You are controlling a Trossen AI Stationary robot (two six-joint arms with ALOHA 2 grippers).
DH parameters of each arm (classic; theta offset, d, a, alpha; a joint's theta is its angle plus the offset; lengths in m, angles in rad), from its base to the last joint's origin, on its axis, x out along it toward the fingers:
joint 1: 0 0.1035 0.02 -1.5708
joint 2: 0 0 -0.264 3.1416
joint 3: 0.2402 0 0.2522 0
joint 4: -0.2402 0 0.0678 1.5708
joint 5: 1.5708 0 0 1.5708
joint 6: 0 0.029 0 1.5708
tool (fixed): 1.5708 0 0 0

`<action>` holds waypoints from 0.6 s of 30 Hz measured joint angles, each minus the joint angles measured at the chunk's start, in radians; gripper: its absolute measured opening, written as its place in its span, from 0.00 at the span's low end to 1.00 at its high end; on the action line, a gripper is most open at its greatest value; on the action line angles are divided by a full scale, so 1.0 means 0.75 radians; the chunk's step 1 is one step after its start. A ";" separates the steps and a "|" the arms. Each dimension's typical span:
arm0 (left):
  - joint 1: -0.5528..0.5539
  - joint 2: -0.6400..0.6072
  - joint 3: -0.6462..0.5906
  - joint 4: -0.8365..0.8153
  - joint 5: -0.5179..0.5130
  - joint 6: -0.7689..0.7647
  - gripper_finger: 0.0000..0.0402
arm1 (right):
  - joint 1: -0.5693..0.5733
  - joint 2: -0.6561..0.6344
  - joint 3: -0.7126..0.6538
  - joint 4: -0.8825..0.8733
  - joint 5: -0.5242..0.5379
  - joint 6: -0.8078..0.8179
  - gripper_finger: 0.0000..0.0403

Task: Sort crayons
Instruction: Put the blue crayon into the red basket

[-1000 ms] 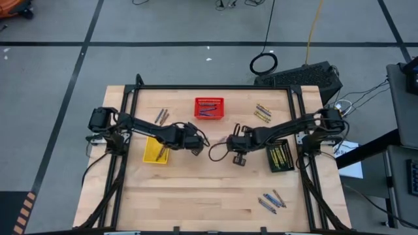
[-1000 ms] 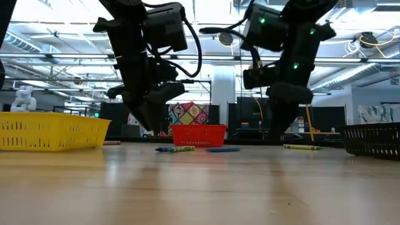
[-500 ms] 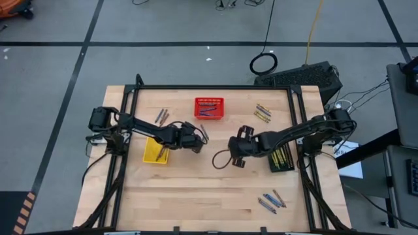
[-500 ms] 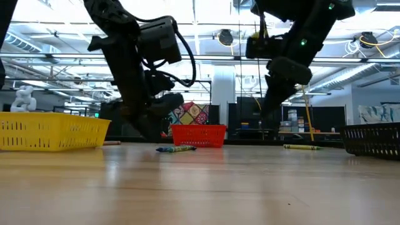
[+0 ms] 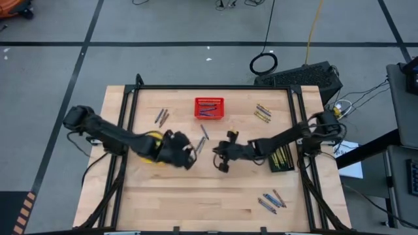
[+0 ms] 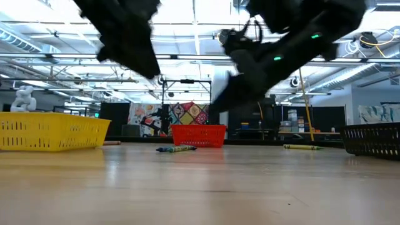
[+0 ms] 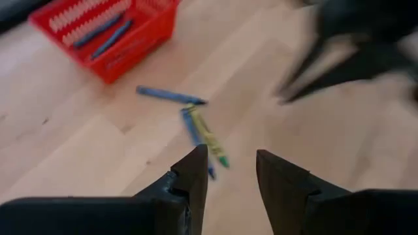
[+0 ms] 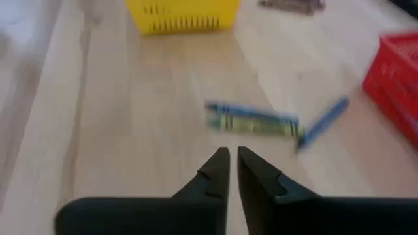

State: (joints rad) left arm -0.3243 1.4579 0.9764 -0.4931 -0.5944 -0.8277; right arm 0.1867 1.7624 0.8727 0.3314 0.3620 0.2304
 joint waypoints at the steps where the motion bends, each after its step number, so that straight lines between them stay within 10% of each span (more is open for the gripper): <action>1: -0.042 -0.008 0.000 0.006 -0.041 -0.005 0.33 | -0.017 0.028 0.017 0.015 0.000 -0.036 0.08; 11: -0.313 0.015 -0.006 0.024 -0.338 -0.198 0.33 | -0.158 0.300 0.201 -0.030 0.145 -0.055 0.40; 18: -0.377 0.015 -0.023 0.022 -0.472 -0.251 0.33 | -0.206 0.333 0.221 -0.040 0.143 -0.049 0.40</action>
State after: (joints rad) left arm -0.6068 1.4693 0.9588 -0.4767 -0.9482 -1.0157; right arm 0.0318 2.0125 1.0386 0.3015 0.4691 0.1936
